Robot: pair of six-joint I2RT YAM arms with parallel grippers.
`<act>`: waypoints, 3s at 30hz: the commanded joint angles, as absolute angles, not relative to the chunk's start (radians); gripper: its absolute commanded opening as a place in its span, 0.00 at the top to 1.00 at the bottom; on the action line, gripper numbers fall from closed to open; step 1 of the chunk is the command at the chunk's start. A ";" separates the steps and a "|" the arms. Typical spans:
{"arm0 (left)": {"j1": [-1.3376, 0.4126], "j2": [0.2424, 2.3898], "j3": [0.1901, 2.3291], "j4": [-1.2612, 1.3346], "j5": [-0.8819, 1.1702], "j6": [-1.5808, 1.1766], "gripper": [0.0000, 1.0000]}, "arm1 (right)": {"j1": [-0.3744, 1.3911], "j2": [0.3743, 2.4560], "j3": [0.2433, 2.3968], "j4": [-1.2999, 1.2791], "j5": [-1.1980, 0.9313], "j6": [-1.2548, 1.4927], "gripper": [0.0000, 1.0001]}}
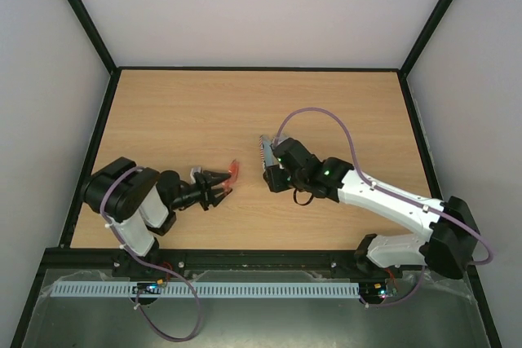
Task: Organize the sunglasses
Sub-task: Place the sunglasses at the center of the board, then adjust the sunglasses at the center of the board, then pick up the sunglasses from the center of the board.
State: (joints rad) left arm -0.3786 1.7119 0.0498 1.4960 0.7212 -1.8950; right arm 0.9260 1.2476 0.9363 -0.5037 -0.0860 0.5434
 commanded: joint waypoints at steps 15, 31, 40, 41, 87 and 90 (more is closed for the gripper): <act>-0.397 1.885 0.081 1.898 0.689 -1.884 0.38 | 0.912 1.293 0.912 -0.473 -0.101 0.517 0.50; -0.344 1.839 -0.018 1.897 0.682 -1.842 0.21 | 0.907 1.270 0.896 -0.480 -0.093 0.519 0.50; -0.280 1.922 -0.007 1.896 0.689 -1.778 0.21 | 0.907 1.295 0.932 -0.493 -0.094 0.512 0.50; -0.271 1.930 -0.006 1.896 0.684 -1.771 0.21 | 0.906 1.294 0.934 -0.496 -0.092 0.512 0.50; -0.238 1.045 0.568 0.019 0.327 -0.917 0.14 | 0.908 1.580 1.135 -0.462 -0.198 0.451 0.50; -0.238 0.950 0.604 -0.107 0.298 -0.873 0.10 | 0.918 1.657 1.183 -0.465 -0.195 0.426 0.51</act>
State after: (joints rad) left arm -0.2371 1.0477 0.5591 0.1635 0.3511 -0.9825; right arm 0.9100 1.5822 1.1149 -0.4698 -0.1867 0.4679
